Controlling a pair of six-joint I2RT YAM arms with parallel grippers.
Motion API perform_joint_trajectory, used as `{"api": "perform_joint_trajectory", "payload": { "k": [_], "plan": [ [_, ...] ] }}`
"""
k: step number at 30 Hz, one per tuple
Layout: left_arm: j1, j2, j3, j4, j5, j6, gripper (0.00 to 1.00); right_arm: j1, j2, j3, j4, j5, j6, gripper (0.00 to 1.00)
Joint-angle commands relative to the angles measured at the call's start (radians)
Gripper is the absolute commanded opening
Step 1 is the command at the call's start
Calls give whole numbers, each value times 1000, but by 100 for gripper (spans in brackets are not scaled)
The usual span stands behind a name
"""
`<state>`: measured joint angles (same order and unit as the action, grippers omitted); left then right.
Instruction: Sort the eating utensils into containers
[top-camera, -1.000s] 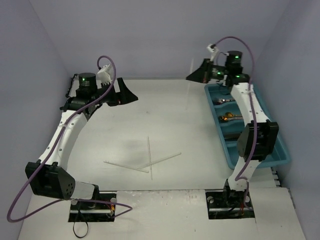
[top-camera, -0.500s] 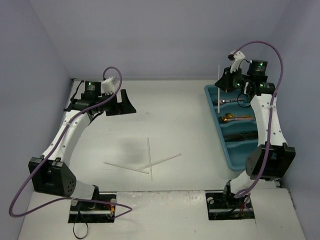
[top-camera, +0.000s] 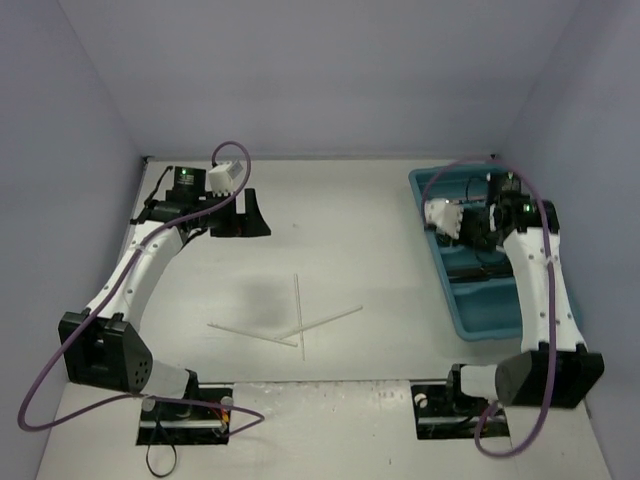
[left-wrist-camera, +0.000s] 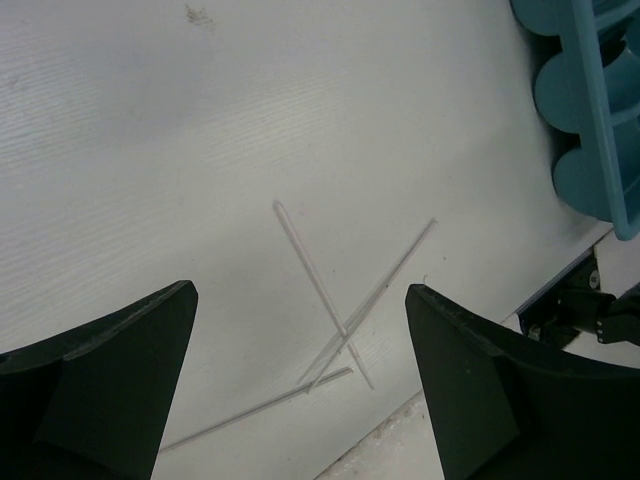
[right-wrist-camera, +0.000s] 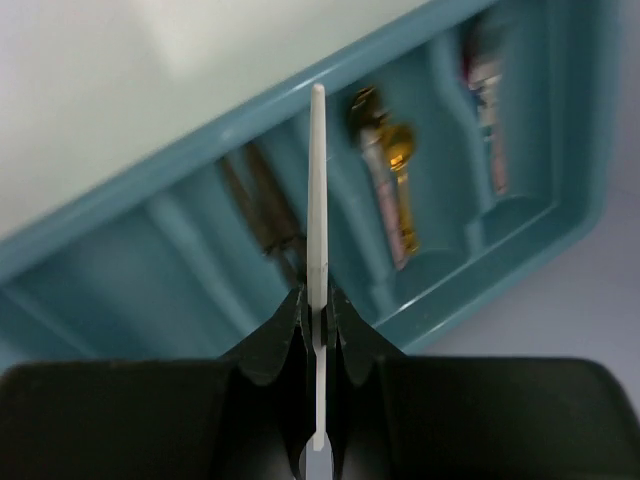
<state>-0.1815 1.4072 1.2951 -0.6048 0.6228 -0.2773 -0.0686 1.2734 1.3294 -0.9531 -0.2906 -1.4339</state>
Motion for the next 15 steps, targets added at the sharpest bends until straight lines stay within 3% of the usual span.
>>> {"api": "perform_joint_trajectory", "payload": {
  "k": [1, 5, 15],
  "plan": [
    [-20, -30, 4, 15, -165, -7, 84, -69, -151, -134, -144, 186, -365, 0],
    [-29, -57, -10, 11, -254, -6, 84, -117, -172, -226, -154, 218, -435, 0],
    [-32, -82, -21, -3, -242, 41, 84, -157, -133, -382, -72, 288, -566, 0]
  ]
}}
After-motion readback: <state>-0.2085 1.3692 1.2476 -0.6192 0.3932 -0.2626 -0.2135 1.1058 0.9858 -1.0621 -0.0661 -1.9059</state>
